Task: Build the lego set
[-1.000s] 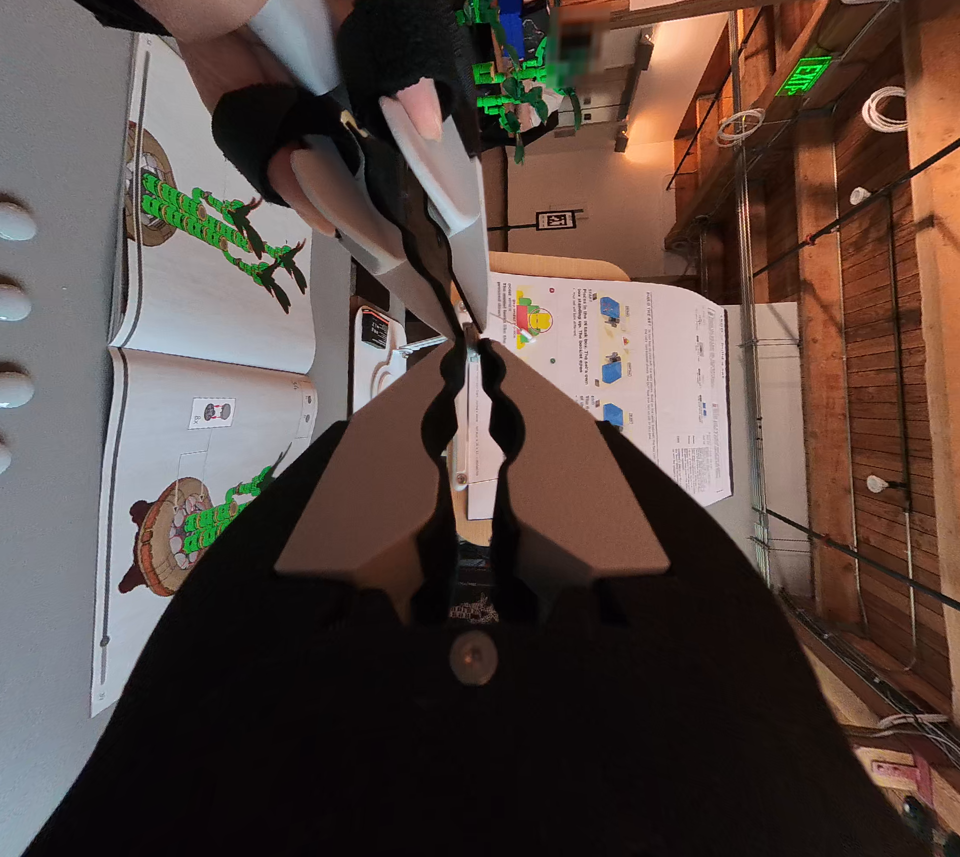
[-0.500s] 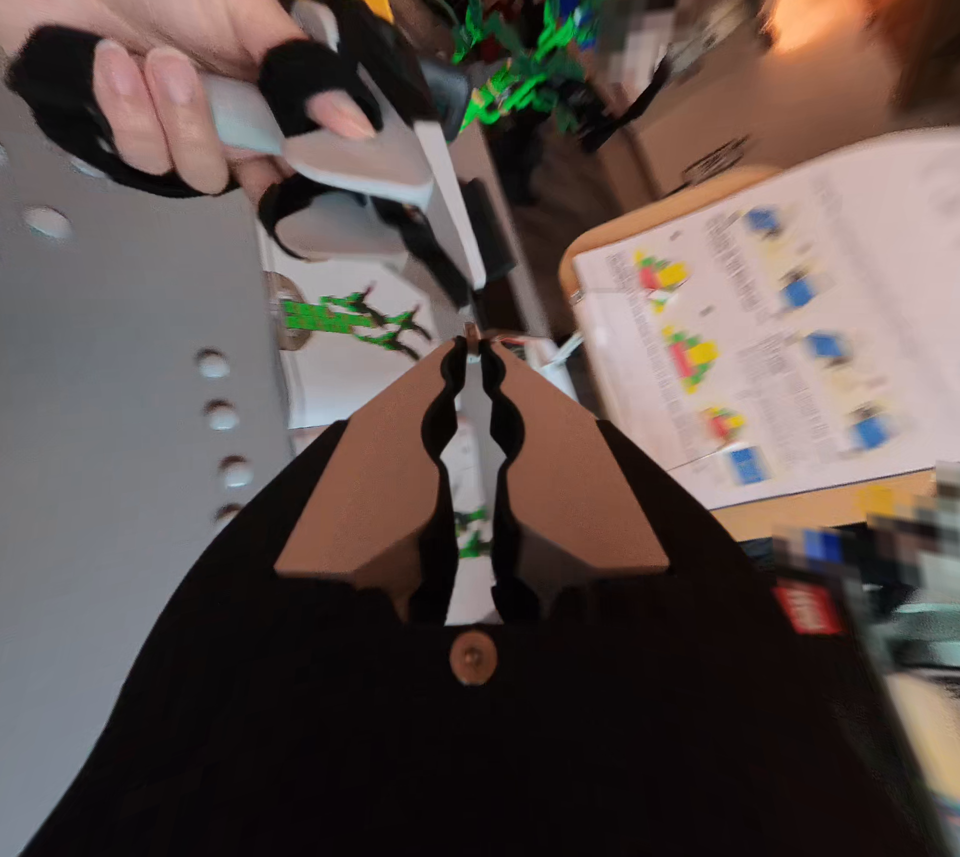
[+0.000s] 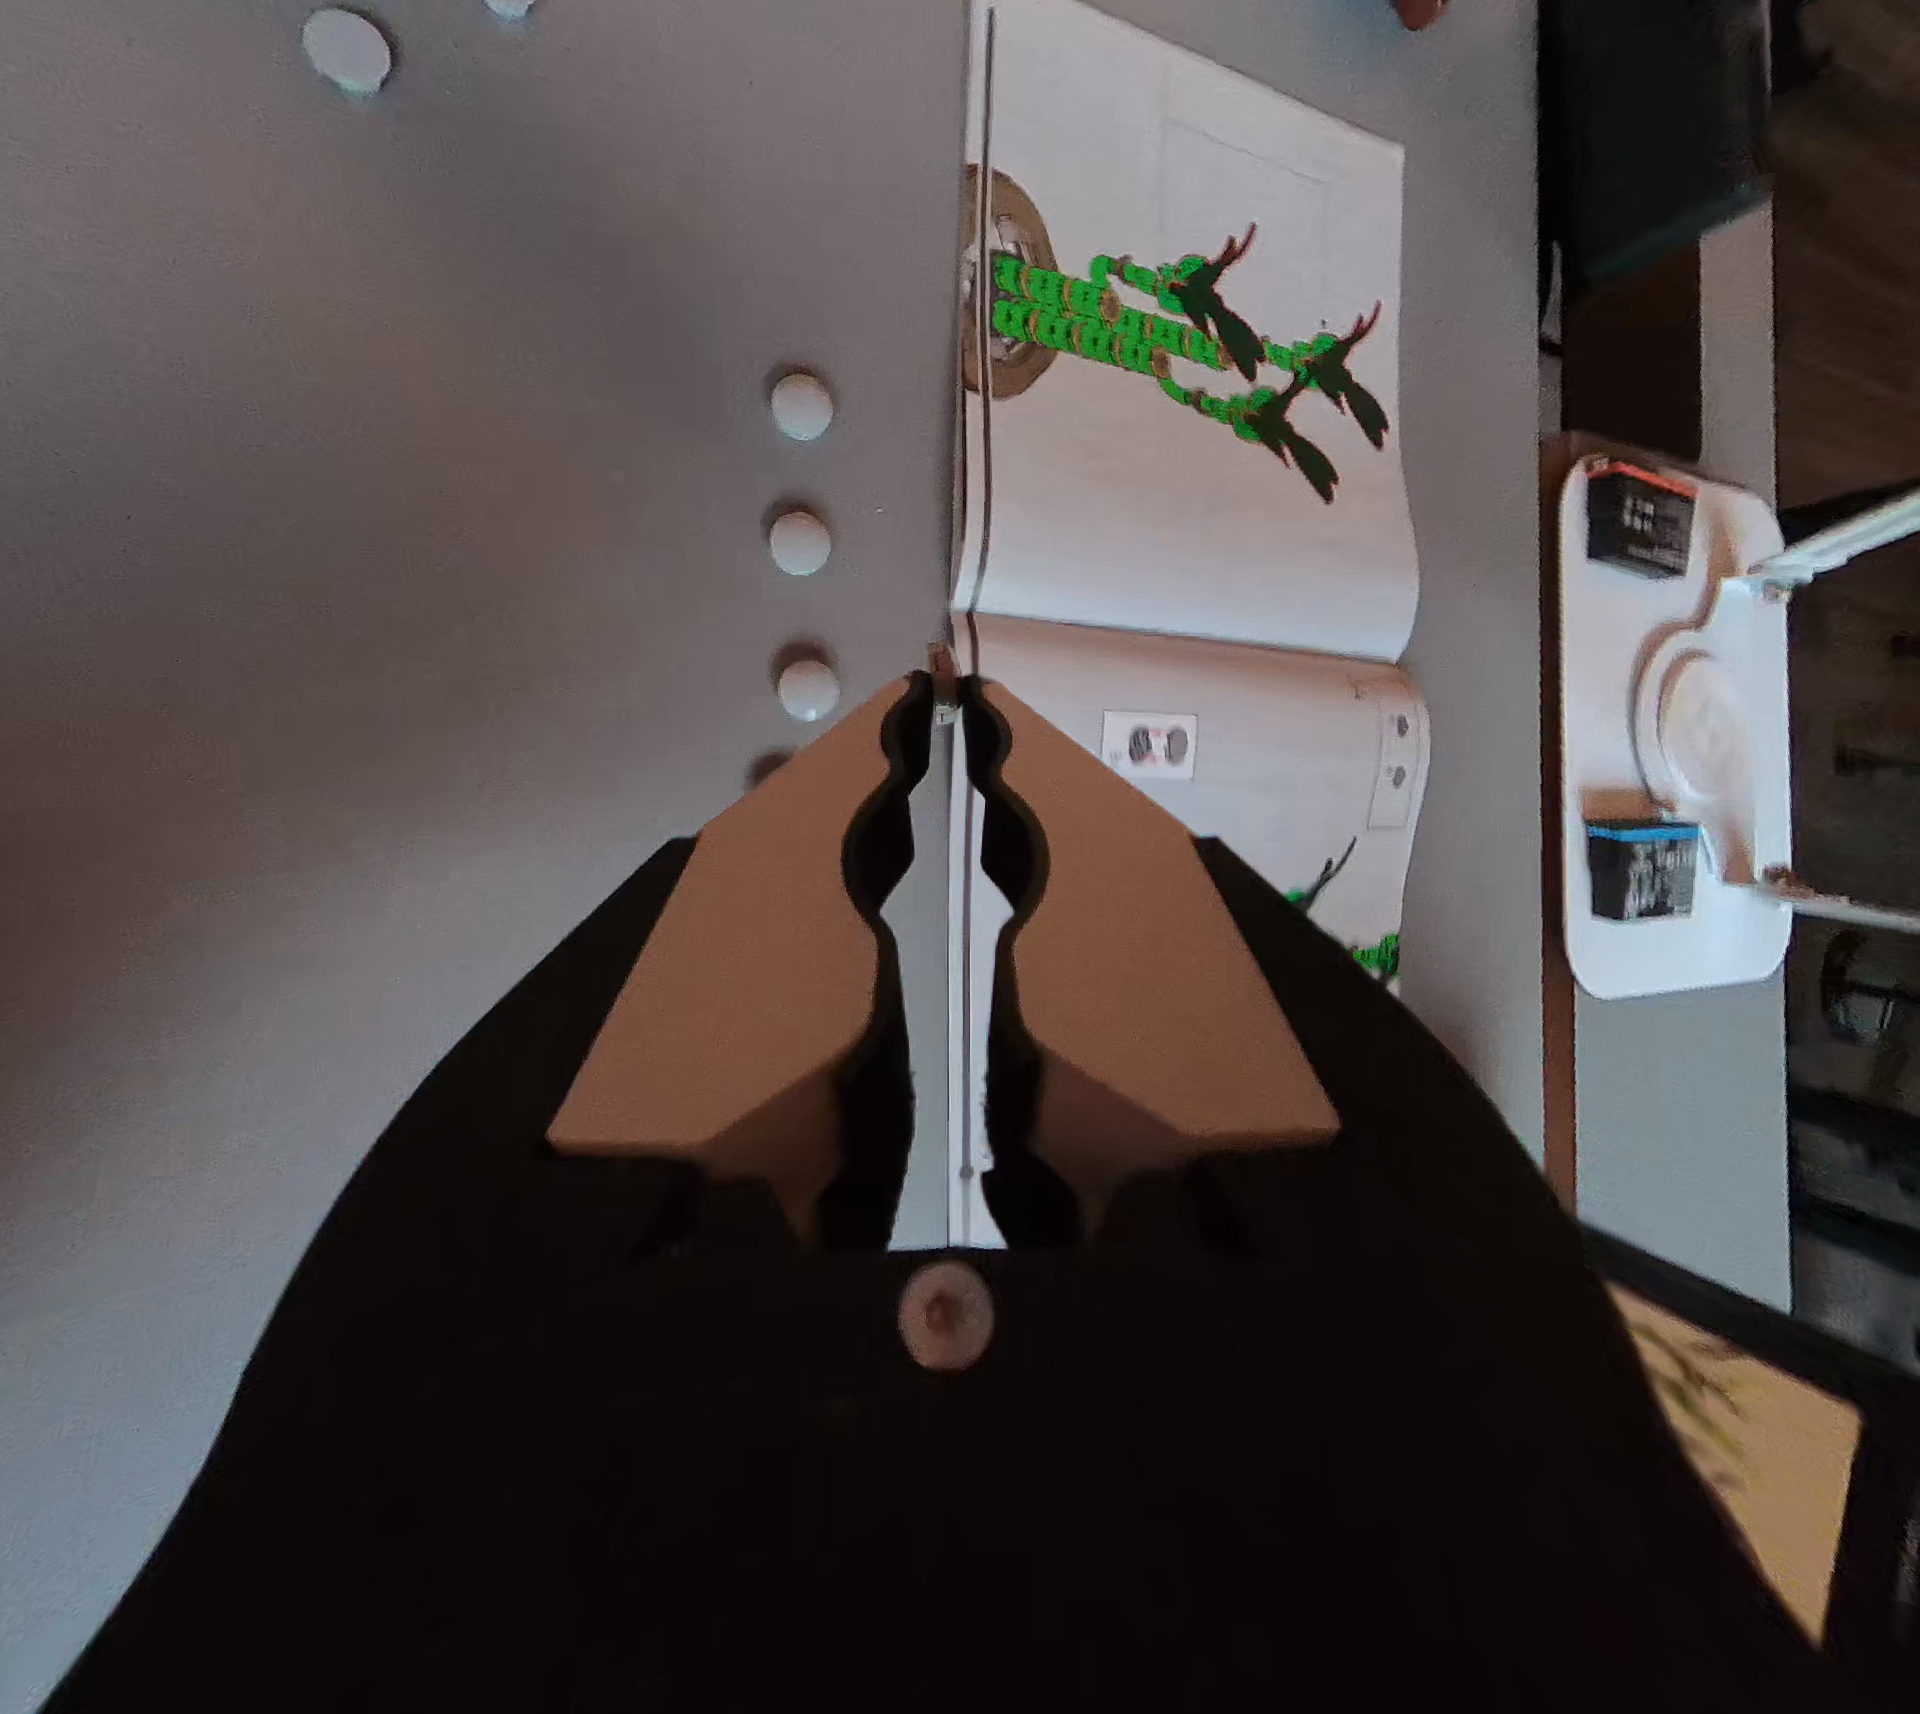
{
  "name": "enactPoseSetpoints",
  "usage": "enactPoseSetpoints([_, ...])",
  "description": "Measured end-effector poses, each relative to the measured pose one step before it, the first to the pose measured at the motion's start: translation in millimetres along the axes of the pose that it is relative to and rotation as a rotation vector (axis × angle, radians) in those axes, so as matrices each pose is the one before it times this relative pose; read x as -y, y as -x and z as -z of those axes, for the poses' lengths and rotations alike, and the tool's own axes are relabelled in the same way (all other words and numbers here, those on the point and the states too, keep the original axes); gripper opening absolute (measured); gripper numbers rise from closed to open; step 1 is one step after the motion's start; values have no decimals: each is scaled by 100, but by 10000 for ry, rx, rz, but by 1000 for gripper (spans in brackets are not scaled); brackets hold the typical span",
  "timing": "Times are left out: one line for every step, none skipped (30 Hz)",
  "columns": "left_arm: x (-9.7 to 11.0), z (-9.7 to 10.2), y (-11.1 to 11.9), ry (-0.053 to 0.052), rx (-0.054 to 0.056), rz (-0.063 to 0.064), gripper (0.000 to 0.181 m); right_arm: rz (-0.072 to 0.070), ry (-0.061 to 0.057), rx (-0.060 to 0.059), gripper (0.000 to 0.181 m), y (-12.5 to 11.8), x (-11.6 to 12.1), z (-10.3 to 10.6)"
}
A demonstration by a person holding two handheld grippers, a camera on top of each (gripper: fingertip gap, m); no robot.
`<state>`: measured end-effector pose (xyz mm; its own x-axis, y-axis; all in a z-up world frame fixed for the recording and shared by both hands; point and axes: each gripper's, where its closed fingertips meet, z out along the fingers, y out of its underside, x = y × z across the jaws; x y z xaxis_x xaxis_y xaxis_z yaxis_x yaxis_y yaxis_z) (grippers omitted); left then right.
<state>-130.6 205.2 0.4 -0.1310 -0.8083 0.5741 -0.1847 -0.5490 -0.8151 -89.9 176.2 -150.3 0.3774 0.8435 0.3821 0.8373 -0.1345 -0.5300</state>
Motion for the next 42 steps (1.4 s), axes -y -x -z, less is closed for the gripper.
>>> enactPoseSetpoints([-95,-81,-158,43,-198,105,11,184,-240,37,4,281,707,-587])
enactPoseSetpoints([-99,-66,-62,59,-120,17,11,226,-260,-7,5,245,823,-617])
enactPoseSetpoints([-149,-54,51,100,-11,-85,11,291,-296,-176,4,58,941,-694])
enactPoseSetpoints([-157,-23,170,117,109,-158,11,315,-301,-213,4,83,979,-820])
enactPoseSetpoints([-81,18,266,75,202,-170,10,277,-94,-249,5,105,723,-942])
enactPoseSetpoints([21,49,251,-2,210,-129,9,308,180,-130,5,391,336,-989])
enactPoseSetpoints([93,86,131,-50,117,-53,9,456,310,7,5,674,129,-864])
enactPoseSetpoints([125,114,-19,-59,-2,34,8,556,292,-22,5,660,95,-658])
enactPoseSetpoints([143,114,-107,-57,-70,93,8,507,172,10,5,650,197,-463])
enactPoseSetpoints([144,131,-97,-64,-79,95,7,323,25,42,5,545,348,-293])
enactPoseSetpoints([143,128,-61,-64,-53,62,7,168,-64,86,5,430,398,-170])
enactPoseSetpoints([116,106,-5,-45,-9,29,7,135,-68,57,5,290,342,-87])
enactPoseSetpoints([89,92,12,-26,19,1,7,192,-2,-22,4,143,169,-63])
enactPoseSetpoints([60,70,7,-20,19,-14,6,246,90,-47,5,114,-19,-91])
enactPoseSetpoints([65,50,-12,-21,5,-11,6,242,82,34,5,250,-73,-113])
enactPoseSetpoints([38,18,-46,-17,-14,-1,6,175,33,101,5,352,-11,-161])
enactPoseSetpoints([10,0,-41,-1,-22,6,6,135,61,27,5,206,-44,-174])
enactPoseSetpoints([-34,-33,-35,16,-16,10,6,149,32,13,5,187,-14,-152])
enactPoseSetpoints([-28,-22,-21,14,-10,12,6,112,45,51,5,189,-48,-134])
enactPoseSetpoints([-11,-22,-41,3,-14,12,6,85,113,-81,5,-31,-167,-122])
enactPoseSetpoints([6,-16,-53,-5,-19,9,6,105,97,-29,5,50,-190,-124])
enactPoseSetpoints([11,-10,-43,-10,-13,5,6,20,99,36,6,113,-232,-106])
enactPoseSetpoints([17,9,-16,-12,1,1,6,-44,18,13,6,-1,-100,-8])
enactPoseSetpoints([43,10,29,-31,20,5,5,-97,-57,106,6,98,22,55])
enactPoseSetpoints([142,51,87,-98,42,17,4,-120,-45,138,6,125,19,73])
enactPoseSetpoints([217,60,85,-158,43,33,3,-77,-12,107,7,113,-5,59])
enactPoseSetpoints([191,55,58,-139,10,50,3,-9,25,51,7,72,-65,22])
enactPoseSetpoints([87,39,21,-65,-27,69,3,30,59,49,9,95,-103,-19])
enactPoseSetpoints([18,29,2,-9,-39,80,3,4,33,61,9,104,-43,-27])
enactPoseSetpoints([-9,15,-1,4,-36,72,3,-36,-33,63,10,67,47,46])
enactPoseSetpoints([-4,22,2,2,-29,58,3,-94,-32,115,11,101,58,87])
enactPoseSetpoints([-1,16,-9,-1,-21,41,3,-128,-42,132,13,106,45,124])
enactPoseSetpoints([8,24,-19,0,-12,22,3,-145,-50,143,15,106,30,161])
enactPoseSetpoints([6,33,-37,4,-11,8,3,-189,-79,137,16,52,41,228])
enactPoseSetpoints([45,49,-77,-1,-16,-3,3,-261,-177,122,16,-52,142,332])
enactPoseSetpoints([83,97,-99,-17,-17,-10,3,-350,-311,92,16,-180,315,421])
enactPoseSetpoints([156,141,-137,-40,-16,-16,3,-429,-473,-30,17,-416,596,511])
enactPoseSetpoints([233,220,-187,-70,-20,-23,3,-466,-582,-201,17,-699,874,531])
enactPoseSetpoints([325,295,-246,-101,-20,-40,3,-443,-522,-246,17,-744,955,441])
enactPoseSetpoints([403,369,-268,-129,-1,-72,3,-459,-455,-218,17,-646,1032,250])
enactPoseSetpoints([479,436,-256,-151,40,-105,4,-520,-514,-154,18,-444,1191,-19])
enactPoseSetpoints([522,488,-233,-167,73,-128,4,-661,-570,-114,18,-244,1272,-368])
